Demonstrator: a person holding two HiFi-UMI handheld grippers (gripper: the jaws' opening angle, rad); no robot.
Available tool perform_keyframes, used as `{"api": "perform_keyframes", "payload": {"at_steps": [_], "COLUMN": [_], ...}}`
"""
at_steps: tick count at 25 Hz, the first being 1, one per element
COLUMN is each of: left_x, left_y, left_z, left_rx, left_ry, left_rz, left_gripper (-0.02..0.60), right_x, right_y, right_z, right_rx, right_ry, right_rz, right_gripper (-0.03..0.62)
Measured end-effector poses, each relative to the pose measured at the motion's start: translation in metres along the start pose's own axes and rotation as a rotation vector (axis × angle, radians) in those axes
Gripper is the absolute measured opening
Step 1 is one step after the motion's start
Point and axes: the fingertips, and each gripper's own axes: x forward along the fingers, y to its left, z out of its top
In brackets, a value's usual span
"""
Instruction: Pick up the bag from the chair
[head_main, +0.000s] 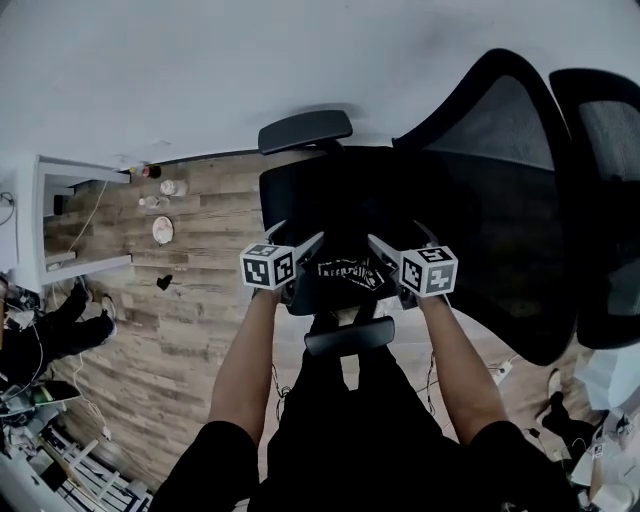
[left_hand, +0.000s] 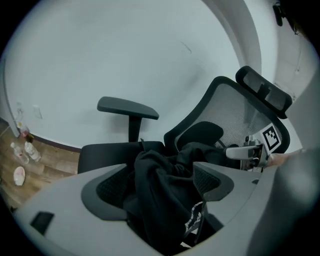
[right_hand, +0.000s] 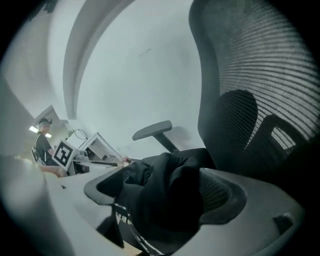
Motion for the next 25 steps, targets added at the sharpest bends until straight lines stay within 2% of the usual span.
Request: {"api": "perform_keyframes", "payload": {"at_steps": [3,6,8,10,12,14,15,16,17,18,19,20,22,25], "left_x": [0.026,0.045,0.055,0.064,0.072,0.078,0.080,0.081,0.081,0.081,0.081,0.079,0.076,0.066], "left_y": [0.005,0.010,0.014,0.014,0.016,0.019,0.021,0.024,0.027,0.029,0.030,0.029,0.026,0.019], "left_z": [-0.001,0.002,0.002,0.003,0.004,-0.003,-0.008,-0.013,-0.018,-0.024,-0.028,-0.031,-0.031,-0.019], "left_rx": [0.050,0.079,0.003,-0.121,-0.180,-0.153,-0.127,-0.104,-0.091,-0.090,-0.095,-0.097,-0.090,-0.049], "left_ry": [0.090,0.136,0.153,0.169,0.184,0.219,0.238,0.254,0.264,0.267,0.260,0.244,0.198,0.100], "left_rz": [-0.050,-0.069,-0.096,-0.123,-0.102,-0.053,-0.022,0.012,0.039,0.052,0.052,0.045,0.030,0.014], "left_gripper": [0.405,0.403,0.403,0.403,0.402,0.395,0.358,0.282,0.251,0.206,0.169,0.140,0.096,0.084], "right_x": [0.018,0.040,0.052,0.060,0.066,0.069,0.069,0.069,0.069,0.069,0.068,0.068,0.068,0.062], "right_y": [-0.016,-0.032,-0.040,-0.044,-0.044,-0.043,-0.044,-0.044,-0.045,-0.047,-0.048,-0.048,-0.044,-0.036], "right_z": [0.004,-0.001,-0.009,-0.016,-0.019,-0.020,-0.021,-0.024,-0.027,-0.031,-0.034,-0.037,-0.037,-0.027], "right_rx": [0.130,0.160,0.162,0.172,0.161,0.138,0.131,0.122,0.107,0.081,0.047,0.011,-0.053,-0.137], "right_ry": [0.044,0.144,0.222,0.278,0.313,0.339,0.354,0.374,0.398,0.423,0.443,0.452,0.435,0.352], "right_rz": [0.019,0.003,-0.016,-0.024,-0.040,-0.064,-0.073,-0.079,-0.086,-0.098,-0.109,-0.117,-0.123,-0.124], "right_gripper": [0.465,0.480,0.480,0.480,0.479,0.477,0.476,0.474,0.462,0.391,0.270,0.209,0.162,0.126]}}
